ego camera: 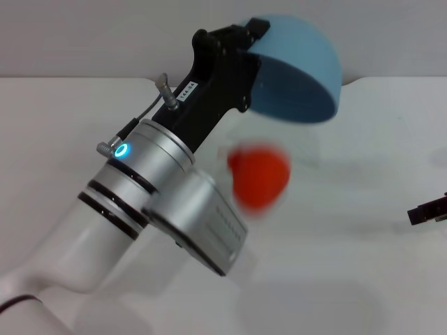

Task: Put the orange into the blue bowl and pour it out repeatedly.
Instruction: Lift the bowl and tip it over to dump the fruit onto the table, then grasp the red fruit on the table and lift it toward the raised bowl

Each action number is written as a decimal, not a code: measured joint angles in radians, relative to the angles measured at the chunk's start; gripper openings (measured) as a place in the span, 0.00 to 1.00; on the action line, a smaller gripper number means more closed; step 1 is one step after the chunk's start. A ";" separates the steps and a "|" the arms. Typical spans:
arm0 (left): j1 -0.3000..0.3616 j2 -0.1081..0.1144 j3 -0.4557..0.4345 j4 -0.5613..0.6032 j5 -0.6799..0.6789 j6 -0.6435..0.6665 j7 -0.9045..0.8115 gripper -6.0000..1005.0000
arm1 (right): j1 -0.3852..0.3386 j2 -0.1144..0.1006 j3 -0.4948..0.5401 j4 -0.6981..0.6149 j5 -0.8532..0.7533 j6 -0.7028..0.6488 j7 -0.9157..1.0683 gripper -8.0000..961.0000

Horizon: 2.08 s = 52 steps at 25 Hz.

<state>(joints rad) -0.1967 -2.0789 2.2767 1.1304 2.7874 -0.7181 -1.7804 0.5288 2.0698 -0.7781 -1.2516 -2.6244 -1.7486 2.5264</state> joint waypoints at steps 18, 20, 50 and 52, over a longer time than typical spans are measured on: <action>0.043 0.016 -0.413 0.381 -0.987 0.850 -0.046 0.00 | 0.053 -0.002 -0.061 0.005 0.007 0.025 -0.007 0.57; 0.007 0.022 -0.571 0.366 -1.047 1.095 -0.192 0.00 | 0.061 -0.002 -0.078 0.006 0.008 0.035 -0.012 0.57; -0.280 0.023 -1.187 0.309 -0.250 2.265 -0.955 0.00 | 0.166 0.009 -0.968 0.102 0.297 0.588 -0.173 0.50; -0.282 0.023 -1.187 0.310 -0.249 2.266 -0.956 0.00 | 0.164 0.012 -0.993 0.109 0.311 0.599 -0.172 0.49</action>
<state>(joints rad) -0.4784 -2.0557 1.0893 1.4404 2.5383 1.5481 -2.7362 0.6926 2.0813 -1.7710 -1.1428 -2.3138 -1.1491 2.3544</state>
